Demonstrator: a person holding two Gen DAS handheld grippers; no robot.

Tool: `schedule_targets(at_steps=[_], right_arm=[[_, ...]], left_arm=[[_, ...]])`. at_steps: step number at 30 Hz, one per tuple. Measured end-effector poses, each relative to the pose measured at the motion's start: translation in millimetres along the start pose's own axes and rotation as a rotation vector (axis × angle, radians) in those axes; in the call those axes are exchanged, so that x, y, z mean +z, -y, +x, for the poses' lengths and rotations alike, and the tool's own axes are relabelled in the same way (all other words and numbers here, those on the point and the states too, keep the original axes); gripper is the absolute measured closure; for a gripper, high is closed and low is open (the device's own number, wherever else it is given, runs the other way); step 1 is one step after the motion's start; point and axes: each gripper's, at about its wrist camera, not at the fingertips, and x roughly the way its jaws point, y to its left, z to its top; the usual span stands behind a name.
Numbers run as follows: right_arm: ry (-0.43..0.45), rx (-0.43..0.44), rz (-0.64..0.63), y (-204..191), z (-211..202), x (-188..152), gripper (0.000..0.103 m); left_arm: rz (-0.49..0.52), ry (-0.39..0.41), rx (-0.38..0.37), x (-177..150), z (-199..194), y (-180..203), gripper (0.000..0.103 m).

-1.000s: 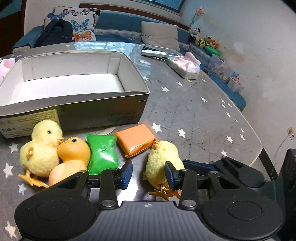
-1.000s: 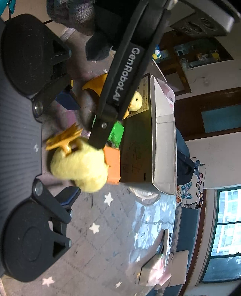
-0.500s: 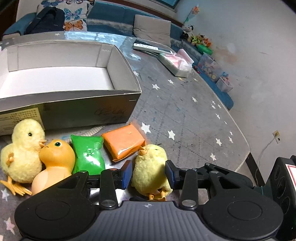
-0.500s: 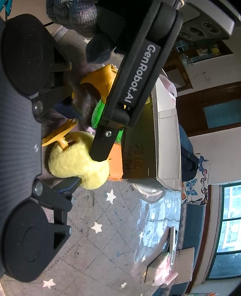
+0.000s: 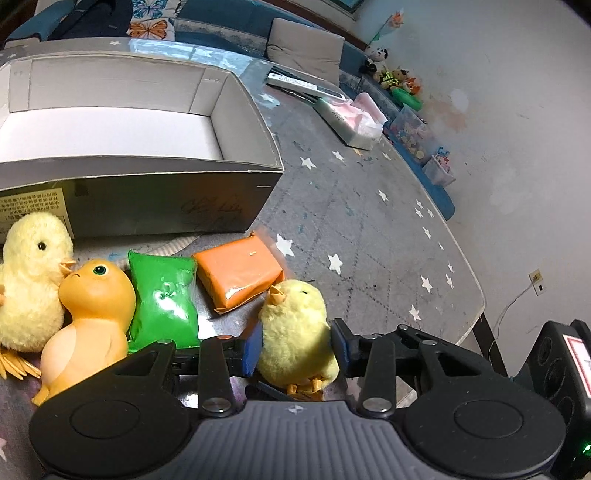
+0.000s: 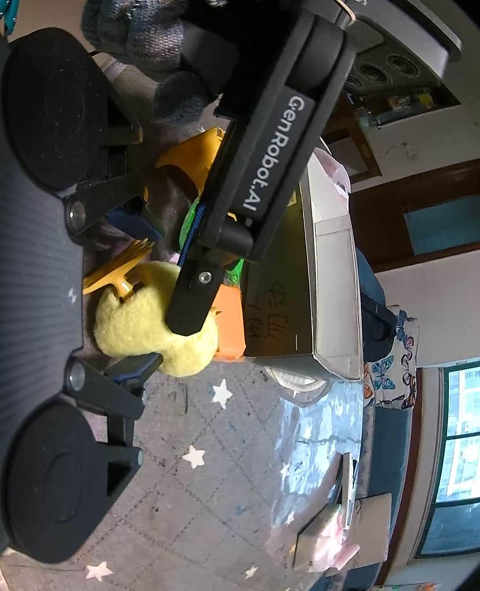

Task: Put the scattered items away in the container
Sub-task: 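Lift the chick with the left tool into the box and open it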

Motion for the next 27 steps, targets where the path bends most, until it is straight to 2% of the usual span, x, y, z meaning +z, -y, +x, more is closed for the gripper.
schedule_targets(at_steps=[7,16,21,27], right_arm=[[0.010,-0.007,-0.020,-6,-6,-2,0.038],[0.008,-0.025,-0.022,-10,-5,0,0.040],[0.005,-0.034,-0.017,-11,-3,1,0.040],[0.007,-0.037,-0.008,-12,-4,2,0.040]], left_arm=[[-0.028,0.010,-0.017,-7,-7,-6,0.061],[-0.039,0.030,0.021,-15,-10,1,0.061],[-0.086,0.037,0.009,-14,-7,-5,0.059],[-0.113,0.050,-0.005,-16,-11,-6,0.062]])
